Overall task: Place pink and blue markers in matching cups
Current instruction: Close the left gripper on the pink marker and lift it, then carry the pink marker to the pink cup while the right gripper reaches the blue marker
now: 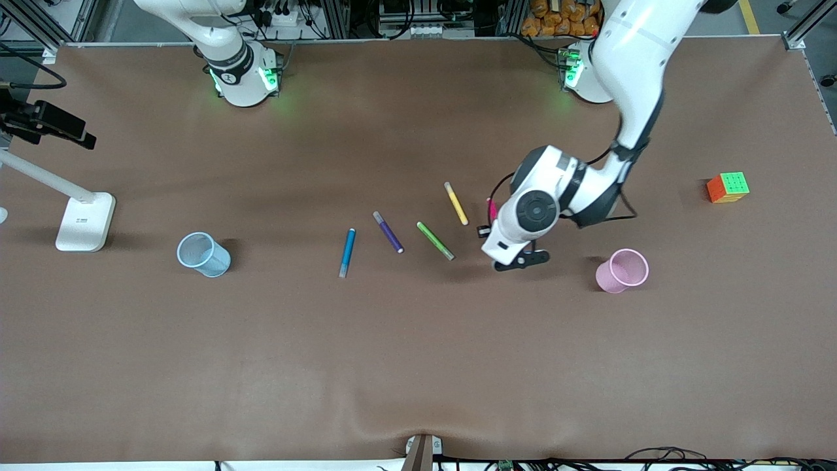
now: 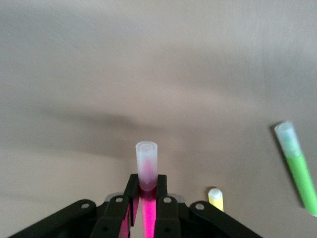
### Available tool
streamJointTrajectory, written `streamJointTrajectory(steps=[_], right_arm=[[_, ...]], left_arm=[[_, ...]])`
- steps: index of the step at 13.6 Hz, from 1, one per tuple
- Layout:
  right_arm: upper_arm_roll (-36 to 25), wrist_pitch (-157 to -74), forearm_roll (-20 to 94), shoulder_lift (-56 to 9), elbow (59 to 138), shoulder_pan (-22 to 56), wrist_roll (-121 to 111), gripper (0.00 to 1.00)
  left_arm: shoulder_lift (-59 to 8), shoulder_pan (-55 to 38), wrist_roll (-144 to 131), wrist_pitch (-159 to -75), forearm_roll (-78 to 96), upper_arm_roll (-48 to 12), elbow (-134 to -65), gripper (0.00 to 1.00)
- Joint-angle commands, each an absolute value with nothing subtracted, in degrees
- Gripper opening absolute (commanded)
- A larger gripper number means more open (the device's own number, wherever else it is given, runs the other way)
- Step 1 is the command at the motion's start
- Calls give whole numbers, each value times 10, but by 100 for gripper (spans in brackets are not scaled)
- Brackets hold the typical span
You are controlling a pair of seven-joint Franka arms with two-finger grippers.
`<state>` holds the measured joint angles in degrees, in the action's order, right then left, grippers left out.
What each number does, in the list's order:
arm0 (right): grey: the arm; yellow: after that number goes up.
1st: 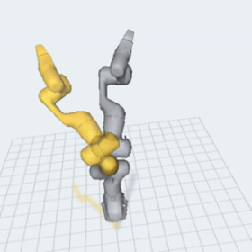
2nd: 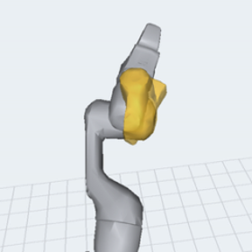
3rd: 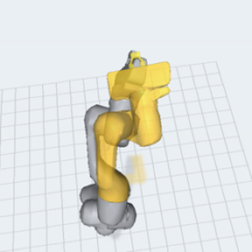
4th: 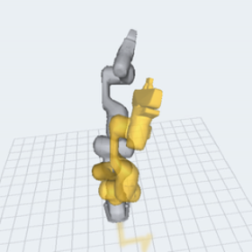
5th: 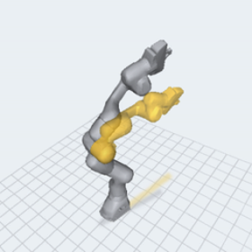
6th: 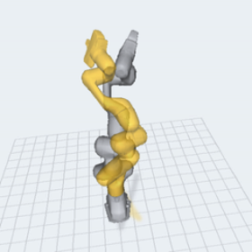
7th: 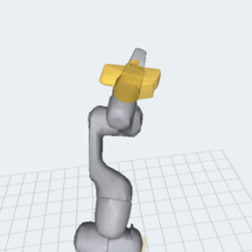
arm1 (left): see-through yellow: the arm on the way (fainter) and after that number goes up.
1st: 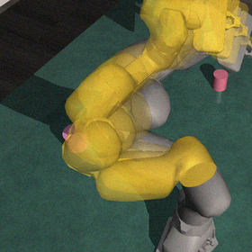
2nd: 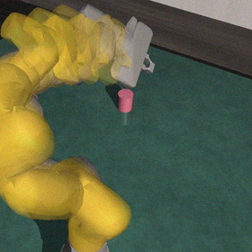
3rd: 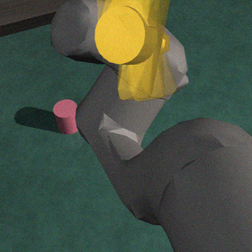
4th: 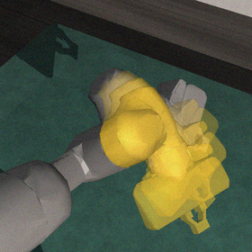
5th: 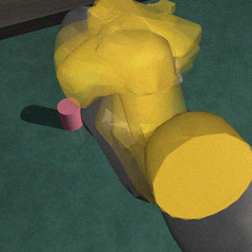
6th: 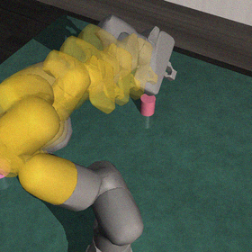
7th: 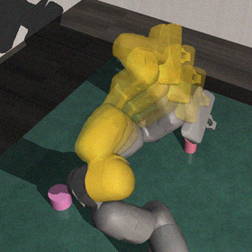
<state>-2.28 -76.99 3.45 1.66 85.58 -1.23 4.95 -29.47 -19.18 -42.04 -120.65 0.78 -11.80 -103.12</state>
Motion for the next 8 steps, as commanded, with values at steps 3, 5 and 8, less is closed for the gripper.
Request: streamJointTrajectory(steps=[3,5,8], right_arm=[[-23,-768,34,15,847,-9,56,100],[-23,-769,33,15,847,-1,56,100],[-23,-771,34,6,847,5,56,100]], left_arm=[[-206,-110,-426,-1129,-11,-119,-1017,0],[-178,-68,-429,-1129,-48,-120,-1015,0],[-167,-16,-432,-1127,-54,-120,-987,0]])
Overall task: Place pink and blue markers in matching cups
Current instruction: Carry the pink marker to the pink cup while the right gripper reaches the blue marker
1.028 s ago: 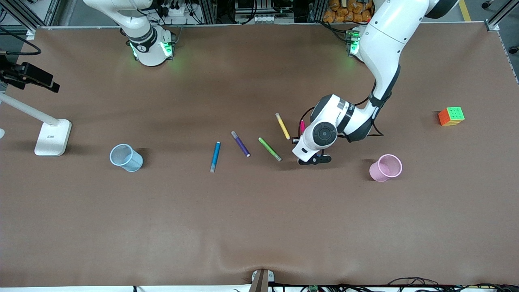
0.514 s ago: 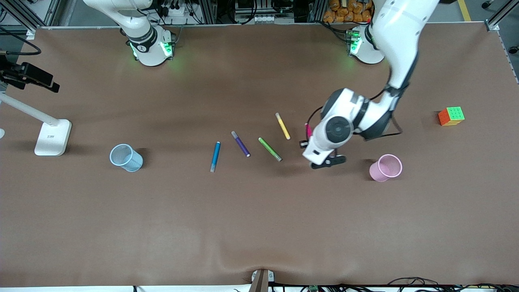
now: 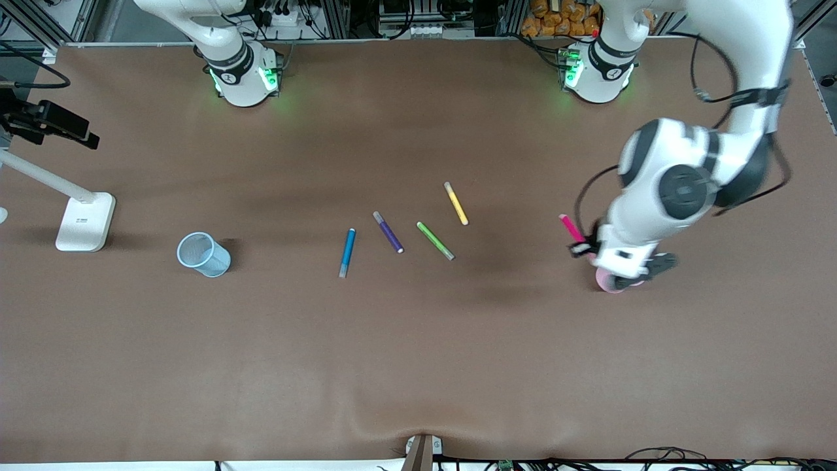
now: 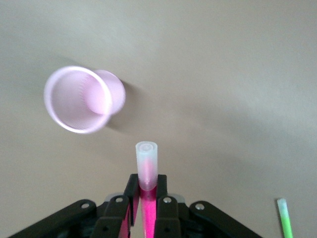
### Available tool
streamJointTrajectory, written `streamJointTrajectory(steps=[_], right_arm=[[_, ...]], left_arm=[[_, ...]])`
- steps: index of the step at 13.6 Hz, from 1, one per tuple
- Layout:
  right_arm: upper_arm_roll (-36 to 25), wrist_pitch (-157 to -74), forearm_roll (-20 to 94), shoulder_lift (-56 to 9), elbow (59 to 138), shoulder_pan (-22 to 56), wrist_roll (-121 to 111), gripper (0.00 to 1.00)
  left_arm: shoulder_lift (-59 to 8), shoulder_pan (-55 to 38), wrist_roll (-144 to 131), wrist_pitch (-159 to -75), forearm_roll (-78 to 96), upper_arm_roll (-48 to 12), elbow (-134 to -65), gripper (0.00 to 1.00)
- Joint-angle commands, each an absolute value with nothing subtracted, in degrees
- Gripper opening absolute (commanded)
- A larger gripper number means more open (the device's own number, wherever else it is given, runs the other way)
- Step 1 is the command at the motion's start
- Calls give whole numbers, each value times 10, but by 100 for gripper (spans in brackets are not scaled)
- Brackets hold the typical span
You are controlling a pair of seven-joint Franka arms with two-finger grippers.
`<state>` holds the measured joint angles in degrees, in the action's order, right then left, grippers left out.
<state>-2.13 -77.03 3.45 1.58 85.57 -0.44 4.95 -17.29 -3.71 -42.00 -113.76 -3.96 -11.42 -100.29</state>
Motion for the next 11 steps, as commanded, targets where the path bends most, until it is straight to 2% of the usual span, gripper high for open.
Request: streamJointTrajectory(steps=[1,5,8,11], right_arm=[[-23,-773,35,-4,847,17,56,100],[-23,-786,32,-66,843,119,68,100],[-23,-801,33,-106,831,150,115,100],[-22,-865,35,-162,830,195,128,100]], left_arm=[[-169,-11,-433,-1127,-54,-117,-983,0],[-171,21,-473,-1127,-85,-113,-967,0],[-183,25,-541,-1126,-146,-113,-967,0],[-201,16,-657,-1126,-198,-113,-963,0]])
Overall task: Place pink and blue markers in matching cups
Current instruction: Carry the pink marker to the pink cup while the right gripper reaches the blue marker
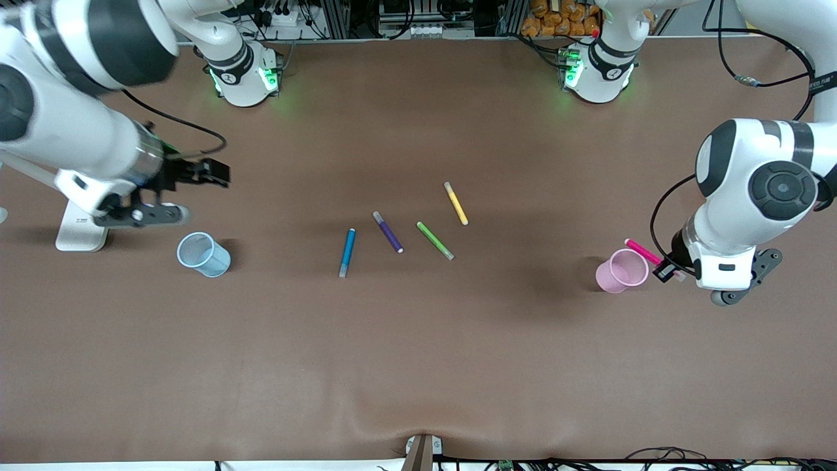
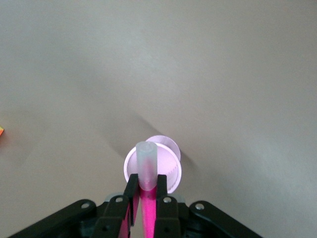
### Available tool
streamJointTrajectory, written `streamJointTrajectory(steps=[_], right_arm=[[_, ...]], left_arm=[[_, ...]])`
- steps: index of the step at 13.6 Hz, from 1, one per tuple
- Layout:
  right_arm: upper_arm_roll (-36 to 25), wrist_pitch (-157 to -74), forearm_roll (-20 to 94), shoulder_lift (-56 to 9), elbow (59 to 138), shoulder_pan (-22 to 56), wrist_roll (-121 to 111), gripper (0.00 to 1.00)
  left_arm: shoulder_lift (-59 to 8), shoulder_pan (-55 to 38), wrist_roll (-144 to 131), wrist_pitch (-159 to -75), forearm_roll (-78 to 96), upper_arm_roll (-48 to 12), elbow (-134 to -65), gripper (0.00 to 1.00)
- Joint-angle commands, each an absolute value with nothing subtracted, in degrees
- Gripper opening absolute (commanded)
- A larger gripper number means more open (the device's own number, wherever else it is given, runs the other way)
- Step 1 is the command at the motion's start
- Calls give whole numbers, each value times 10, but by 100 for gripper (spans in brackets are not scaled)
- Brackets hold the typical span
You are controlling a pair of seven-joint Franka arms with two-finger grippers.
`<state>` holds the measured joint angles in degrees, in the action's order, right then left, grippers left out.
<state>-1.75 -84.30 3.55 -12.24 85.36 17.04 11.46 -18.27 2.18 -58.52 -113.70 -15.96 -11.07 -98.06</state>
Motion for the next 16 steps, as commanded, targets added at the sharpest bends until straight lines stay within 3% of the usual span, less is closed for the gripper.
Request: streamJointTrajectory(steps=[1,9,16], right_arm=[[-23,-891,35,-189,830,214,126,100],[-23,-1120,36,-348,835,277,208,100],[-23,-1171,36,-388,846,325,326,100]], left_arm=[[-204,17,-687,-1126,-226,-118,-962,0],[-227,0,-781,-1105,-268,-118,-964,0],[-227,-10,-860,-1068,-342,-119,-970,0]])
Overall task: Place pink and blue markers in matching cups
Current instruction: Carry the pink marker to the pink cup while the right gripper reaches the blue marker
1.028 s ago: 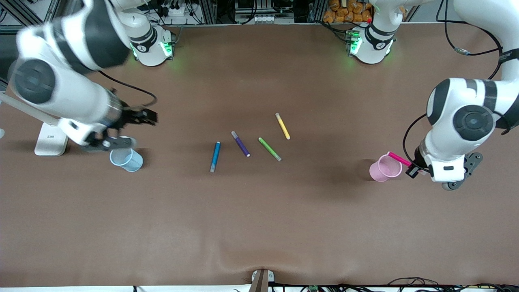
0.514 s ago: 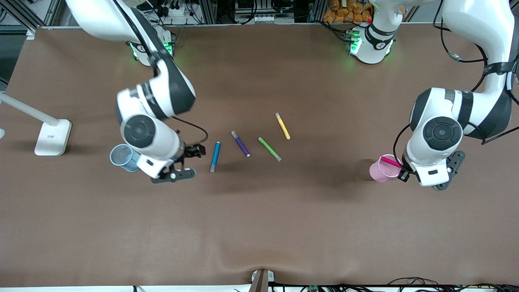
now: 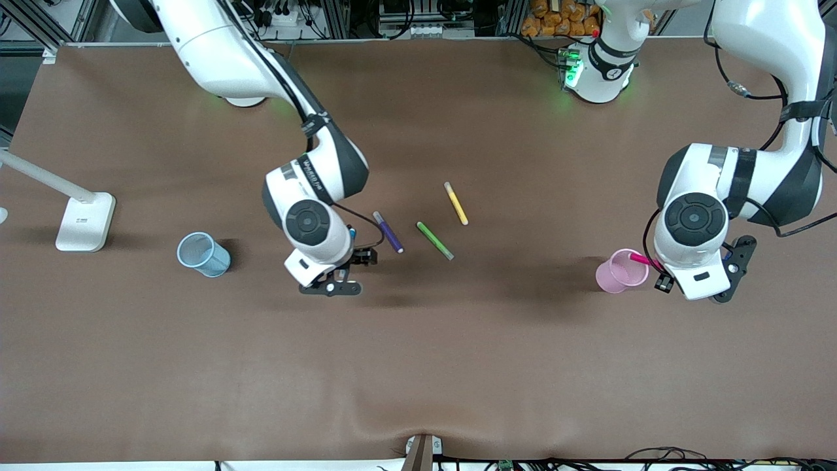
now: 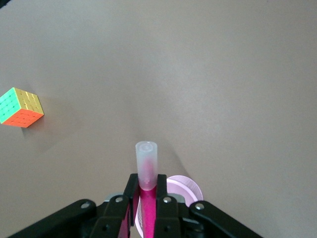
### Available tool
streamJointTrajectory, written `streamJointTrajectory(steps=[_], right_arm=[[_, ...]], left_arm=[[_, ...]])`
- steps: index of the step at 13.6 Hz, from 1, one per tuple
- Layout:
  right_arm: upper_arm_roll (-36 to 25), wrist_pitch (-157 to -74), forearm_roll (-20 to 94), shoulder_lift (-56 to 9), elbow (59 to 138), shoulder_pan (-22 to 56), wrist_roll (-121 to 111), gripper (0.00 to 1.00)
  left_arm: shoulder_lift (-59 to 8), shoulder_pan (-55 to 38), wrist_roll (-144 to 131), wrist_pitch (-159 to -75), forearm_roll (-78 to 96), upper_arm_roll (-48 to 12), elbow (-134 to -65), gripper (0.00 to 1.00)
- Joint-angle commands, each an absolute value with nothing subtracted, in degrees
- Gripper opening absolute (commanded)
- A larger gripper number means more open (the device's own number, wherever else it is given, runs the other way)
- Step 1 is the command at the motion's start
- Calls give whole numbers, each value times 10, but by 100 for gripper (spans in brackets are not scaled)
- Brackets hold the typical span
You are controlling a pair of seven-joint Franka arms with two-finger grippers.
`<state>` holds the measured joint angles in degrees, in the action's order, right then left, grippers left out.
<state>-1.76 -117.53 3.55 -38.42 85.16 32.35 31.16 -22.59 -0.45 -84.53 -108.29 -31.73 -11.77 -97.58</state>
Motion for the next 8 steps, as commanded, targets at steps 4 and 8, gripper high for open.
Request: streamJointTrajectory(steps=[4,8], right_arm=[[-23,-1173,36,-391,869,323,323,100],[-23,-1225,35,-392,907,317,316,100]], left_arm=[[-241,-28,-908,-1063,-379,-118,-975,0],[-258,-43,-960,-1047,-419,-120,-975,0]])
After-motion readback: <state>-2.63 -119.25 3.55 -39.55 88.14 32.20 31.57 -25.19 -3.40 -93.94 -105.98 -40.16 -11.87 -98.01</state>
